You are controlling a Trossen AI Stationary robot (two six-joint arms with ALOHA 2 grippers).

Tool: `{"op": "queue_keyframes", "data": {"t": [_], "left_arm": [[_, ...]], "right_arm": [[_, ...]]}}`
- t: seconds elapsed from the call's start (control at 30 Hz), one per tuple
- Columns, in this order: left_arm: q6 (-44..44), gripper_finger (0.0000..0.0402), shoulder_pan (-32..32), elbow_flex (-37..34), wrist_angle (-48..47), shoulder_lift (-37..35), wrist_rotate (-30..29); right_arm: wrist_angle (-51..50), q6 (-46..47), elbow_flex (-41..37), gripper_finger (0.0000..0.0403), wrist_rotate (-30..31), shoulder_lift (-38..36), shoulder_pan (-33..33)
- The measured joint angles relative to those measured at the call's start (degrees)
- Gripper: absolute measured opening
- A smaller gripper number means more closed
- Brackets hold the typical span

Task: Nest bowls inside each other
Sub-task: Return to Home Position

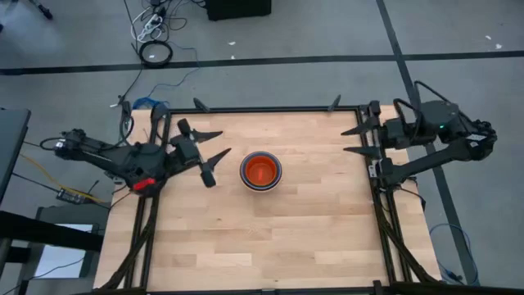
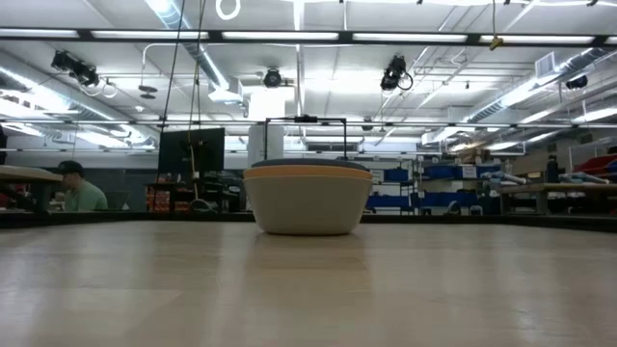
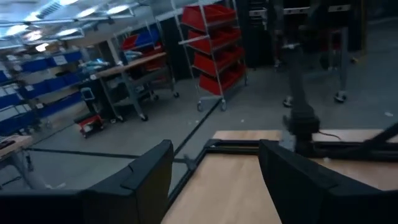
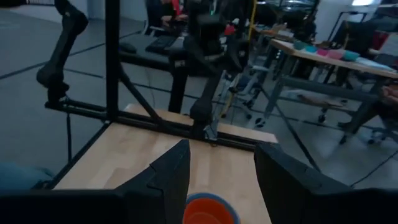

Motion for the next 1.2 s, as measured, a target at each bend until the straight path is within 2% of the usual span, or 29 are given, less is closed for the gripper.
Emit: {"op": "queue_keyframes", "data": {"t": [0.17,0.3,0.43,0.6,0.77,0.93,1.07,1.2], "left_arm": [[0.1,0.0245,4.1,-7.9,4.7,-5.2,0.9],[0.0,0.0245,7.1,-11.4,6.9,-8.3,4.4],[-0.2,0.0245,10.8,-14.6,6.9,-10.8,4.8],[-2.6,0.0245,14.3,-20.1,6.9,-15.6,6.8],[-5.7,0.0245,14.6,-26.6,6.6,-23.3,7.2],[-9.7,0.0245,13.1,-32.2,6.2,-30.6,7.2],[-10.4,0.0245,11.6,-34.3,5.9,-34.5,5.7],[-10.0,0.0245,10.8,-34.2,7.1,-39.0,2.4]], "right_arm": [[-1.1,0.0,-0.2,0.0166,1.9,-3.9,0.0],[-0.8,0.4,-2.5,0.0166,1.5,-8.4,0.0],[1.5,0.5,-8.4,0.0167,3.2,-14.1,0.0],[8.1,1.1,-19.4,0.0166,3.6,-23.7,0.0],[10.0,2.3,-29.1,0.0167,3.7,-32.3,0.0],[9.9,5.0,-35.3,0.0167,4.9,-39.3,0.0],[10.1,5.6,-37.0,0.0166,5.1,-43.9,0.0],[9.7,5.0,-35.3,0.0166,6.0,-43.2,0.0]]}}
